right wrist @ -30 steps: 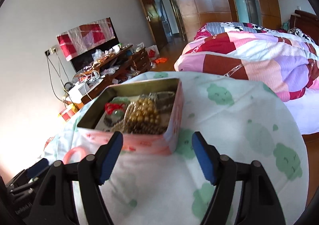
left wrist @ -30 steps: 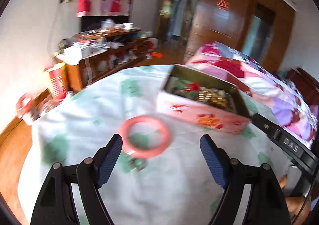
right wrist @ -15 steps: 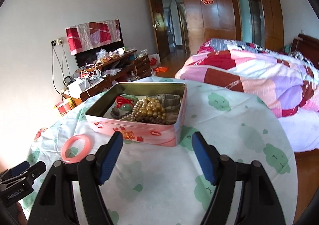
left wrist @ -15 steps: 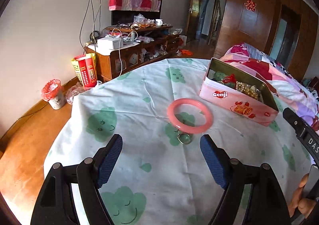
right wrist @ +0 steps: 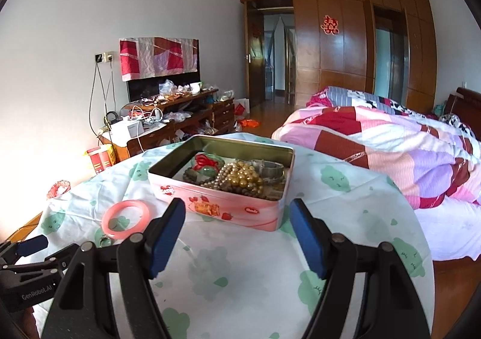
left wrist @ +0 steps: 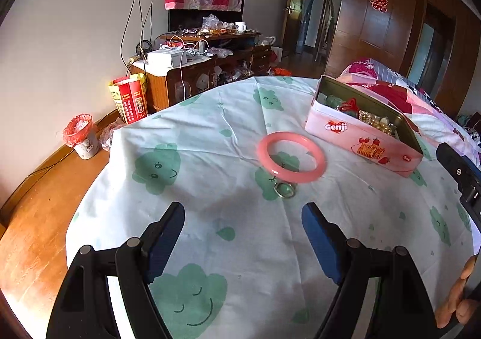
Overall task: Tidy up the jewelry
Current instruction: 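Withdraw both tools from the tin, then grasp the small silver ring beside the pink bangle with the left tool, then grasp the pink bangle with the right tool while the left tool holds the ring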
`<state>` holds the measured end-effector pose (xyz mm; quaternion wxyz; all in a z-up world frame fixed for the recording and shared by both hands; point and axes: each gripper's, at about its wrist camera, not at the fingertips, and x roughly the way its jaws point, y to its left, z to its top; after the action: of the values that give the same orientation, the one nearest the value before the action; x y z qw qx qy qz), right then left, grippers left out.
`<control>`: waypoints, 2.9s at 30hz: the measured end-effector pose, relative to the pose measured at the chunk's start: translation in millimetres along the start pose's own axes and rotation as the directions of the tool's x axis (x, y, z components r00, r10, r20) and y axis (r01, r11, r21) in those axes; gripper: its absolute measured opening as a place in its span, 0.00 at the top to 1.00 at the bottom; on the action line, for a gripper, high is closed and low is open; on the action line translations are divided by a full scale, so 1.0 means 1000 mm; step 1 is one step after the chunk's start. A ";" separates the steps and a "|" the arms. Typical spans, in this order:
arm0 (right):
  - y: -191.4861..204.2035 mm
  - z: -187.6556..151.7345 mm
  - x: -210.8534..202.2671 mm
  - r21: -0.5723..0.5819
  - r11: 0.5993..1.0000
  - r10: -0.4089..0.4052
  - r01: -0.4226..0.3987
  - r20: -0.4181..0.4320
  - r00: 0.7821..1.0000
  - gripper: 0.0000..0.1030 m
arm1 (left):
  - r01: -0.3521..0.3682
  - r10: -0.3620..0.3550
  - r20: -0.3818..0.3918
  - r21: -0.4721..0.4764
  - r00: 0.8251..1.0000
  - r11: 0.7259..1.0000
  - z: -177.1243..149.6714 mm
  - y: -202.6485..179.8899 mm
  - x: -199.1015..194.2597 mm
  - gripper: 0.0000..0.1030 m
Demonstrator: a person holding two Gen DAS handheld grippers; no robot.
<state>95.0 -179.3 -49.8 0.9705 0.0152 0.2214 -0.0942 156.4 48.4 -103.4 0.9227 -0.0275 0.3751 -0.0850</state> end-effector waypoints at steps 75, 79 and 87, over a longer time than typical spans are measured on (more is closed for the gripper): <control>0.097 0.005 0.121 0.091 0.922 0.375 -0.376 -0.446 0.813 0.17 | 0.096 -0.096 0.011 -0.024 0.995 0.995 -0.006 0.037 0.007 0.80; 0.127 0.002 0.139 -0.016 0.929 0.318 -0.369 -0.474 0.821 0.10 | 0.086 -0.086 0.011 -0.012 0.996 0.996 -0.006 0.035 0.007 0.80; 0.132 -0.007 0.134 -0.173 0.925 0.221 -0.339 -0.482 0.848 0.18 | 0.083 -0.083 0.009 -0.009 0.997 0.997 -0.006 0.034 0.007 0.80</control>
<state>235.9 -72.4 -115.5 0.8890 -0.0537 0.4469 0.0844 161.5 80.8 -115.9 0.9198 -0.0479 0.3701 -0.1211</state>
